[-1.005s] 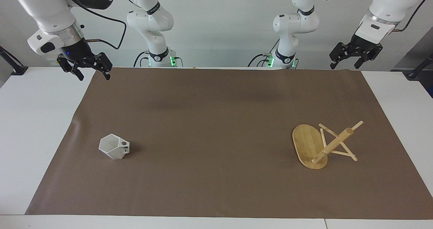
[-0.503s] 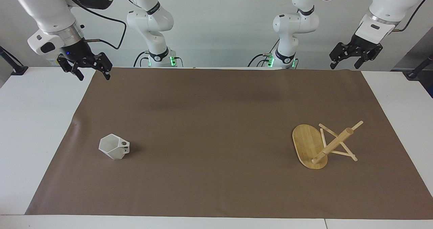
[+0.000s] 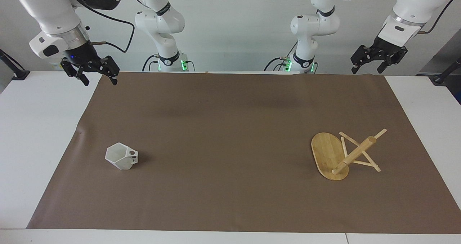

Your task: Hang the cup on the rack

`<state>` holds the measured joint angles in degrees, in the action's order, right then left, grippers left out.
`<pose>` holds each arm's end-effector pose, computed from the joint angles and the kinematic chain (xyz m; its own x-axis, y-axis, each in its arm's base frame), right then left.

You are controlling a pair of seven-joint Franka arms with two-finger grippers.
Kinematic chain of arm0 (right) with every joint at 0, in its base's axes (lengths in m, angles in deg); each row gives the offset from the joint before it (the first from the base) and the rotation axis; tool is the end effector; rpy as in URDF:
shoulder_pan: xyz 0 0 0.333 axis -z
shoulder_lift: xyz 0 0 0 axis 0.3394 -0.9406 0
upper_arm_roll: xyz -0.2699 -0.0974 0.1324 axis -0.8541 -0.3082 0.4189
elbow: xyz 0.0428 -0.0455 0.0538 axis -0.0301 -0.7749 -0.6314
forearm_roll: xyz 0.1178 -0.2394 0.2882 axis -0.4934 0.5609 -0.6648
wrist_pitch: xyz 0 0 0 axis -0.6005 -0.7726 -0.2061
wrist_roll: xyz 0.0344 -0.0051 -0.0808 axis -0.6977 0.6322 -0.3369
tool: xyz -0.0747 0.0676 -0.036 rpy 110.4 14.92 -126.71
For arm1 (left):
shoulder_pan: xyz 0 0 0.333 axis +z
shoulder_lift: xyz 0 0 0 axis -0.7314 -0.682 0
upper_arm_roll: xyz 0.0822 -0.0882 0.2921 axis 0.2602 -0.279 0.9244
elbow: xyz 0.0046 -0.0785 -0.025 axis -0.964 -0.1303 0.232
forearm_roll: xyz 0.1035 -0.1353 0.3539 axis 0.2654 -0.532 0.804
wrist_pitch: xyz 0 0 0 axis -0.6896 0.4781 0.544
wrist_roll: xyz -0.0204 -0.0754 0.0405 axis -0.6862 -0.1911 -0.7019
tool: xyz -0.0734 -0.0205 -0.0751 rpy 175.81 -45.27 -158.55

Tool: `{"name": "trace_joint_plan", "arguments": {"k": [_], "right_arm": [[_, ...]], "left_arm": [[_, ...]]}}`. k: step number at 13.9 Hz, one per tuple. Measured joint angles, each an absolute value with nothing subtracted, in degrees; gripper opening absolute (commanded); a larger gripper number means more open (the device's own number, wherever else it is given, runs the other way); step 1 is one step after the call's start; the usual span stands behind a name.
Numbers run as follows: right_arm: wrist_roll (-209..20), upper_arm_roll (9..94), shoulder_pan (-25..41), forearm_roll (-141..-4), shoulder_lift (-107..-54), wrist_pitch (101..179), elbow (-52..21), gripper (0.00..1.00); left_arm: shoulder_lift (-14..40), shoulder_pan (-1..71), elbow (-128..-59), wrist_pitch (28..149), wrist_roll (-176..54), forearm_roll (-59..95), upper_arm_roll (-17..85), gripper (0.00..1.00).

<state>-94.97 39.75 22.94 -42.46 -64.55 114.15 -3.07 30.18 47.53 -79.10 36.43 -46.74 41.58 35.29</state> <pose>0.5487 -0.0701 0.6222 0.9998 0.0135 0.0162 0.0137 -0.9998 -0.0123 0.5046 -0.0190 0.6479 0.9997 -0.0109 -0.0211 -0.0104 -0.9997 0.0233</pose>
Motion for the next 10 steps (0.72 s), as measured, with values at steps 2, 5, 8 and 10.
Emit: {"name": "trace_joint_plan", "arguments": {"k": [2, 5, 8, 10], "right_arm": [[-94.97, 39.75, 22.94, -42.46, -64.55, 115.18, -3.08, 1.0], [-94.97, 39.75, 22.94, -42.46, -64.56, 119.19, -3.54, 1.0], [-95.0, 39.75, 22.93, -42.46, -64.58, 125.81, -5.41, 1.0], [-95.01, 39.75, 22.93, -42.46, -64.63, 128.82, -6.9, 1.0]], "left_arm": [[30.18, 47.53, -79.1, 36.43, -46.74, 41.58, 35.29, 1.0], [30.18, 47.53, -79.1, 36.43, -46.74, 41.58, 35.29, 1.0], [30.18, 47.53, -79.1, 36.43, -46.74, 41.58, 35.29, 1.0], [30.18, 47.53, -79.1, 36.43, -46.74, 41.58, 35.29, 1.0]]}}
